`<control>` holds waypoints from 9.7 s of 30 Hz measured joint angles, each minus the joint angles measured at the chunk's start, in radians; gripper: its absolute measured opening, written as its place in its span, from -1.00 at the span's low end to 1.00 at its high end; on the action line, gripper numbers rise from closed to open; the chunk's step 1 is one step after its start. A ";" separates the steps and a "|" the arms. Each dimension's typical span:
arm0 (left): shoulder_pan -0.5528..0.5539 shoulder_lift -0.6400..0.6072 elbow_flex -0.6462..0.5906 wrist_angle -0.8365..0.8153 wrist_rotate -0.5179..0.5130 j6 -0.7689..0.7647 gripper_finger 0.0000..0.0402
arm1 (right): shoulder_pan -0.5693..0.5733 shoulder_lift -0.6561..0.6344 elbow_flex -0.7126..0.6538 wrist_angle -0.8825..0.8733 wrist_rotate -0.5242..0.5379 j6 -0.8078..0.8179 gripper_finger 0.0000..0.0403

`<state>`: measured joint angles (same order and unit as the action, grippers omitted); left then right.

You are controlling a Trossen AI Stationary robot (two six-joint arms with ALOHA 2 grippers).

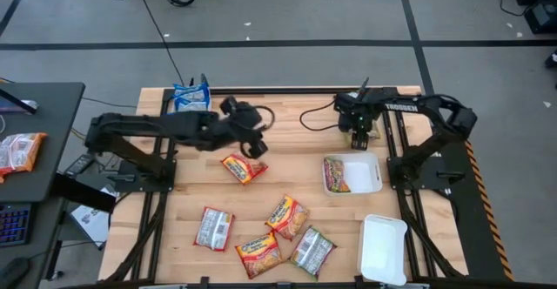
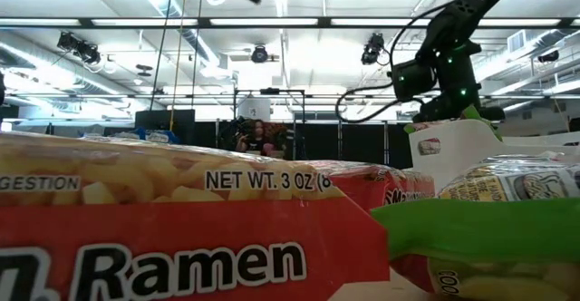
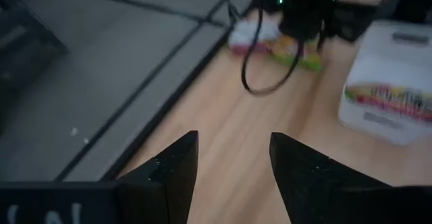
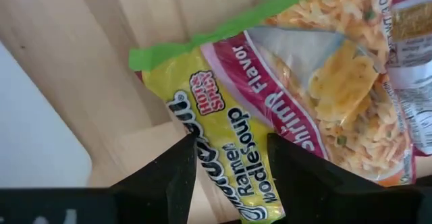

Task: Sort Maruchan noodles
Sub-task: Put the green noodle pack into the middle right white bin

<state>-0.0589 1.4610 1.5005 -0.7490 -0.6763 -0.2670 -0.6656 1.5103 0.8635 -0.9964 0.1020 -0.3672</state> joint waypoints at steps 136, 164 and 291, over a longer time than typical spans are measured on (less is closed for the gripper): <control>-0.087 0.877 -0.006 1.166 0.236 0.362 -0.07 | 0.751 -0.189 -0.132 0.107 -0.187 0.535 -0.37; -0.121 0.840 -0.001 0.996 0.255 0.238 -0.07 | 0.885 0.032 -0.149 -0.014 -0.153 0.650 -0.37; -0.714 0.251 -0.002 0.413 0.043 -0.537 -0.07 | 1.523 0.529 0.480 0.446 0.310 0.509 -0.58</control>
<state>-0.7731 1.7119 1.4990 -0.3359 -0.6329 -0.8042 0.8569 2.0396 1.3437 -0.5503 0.4125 0.1418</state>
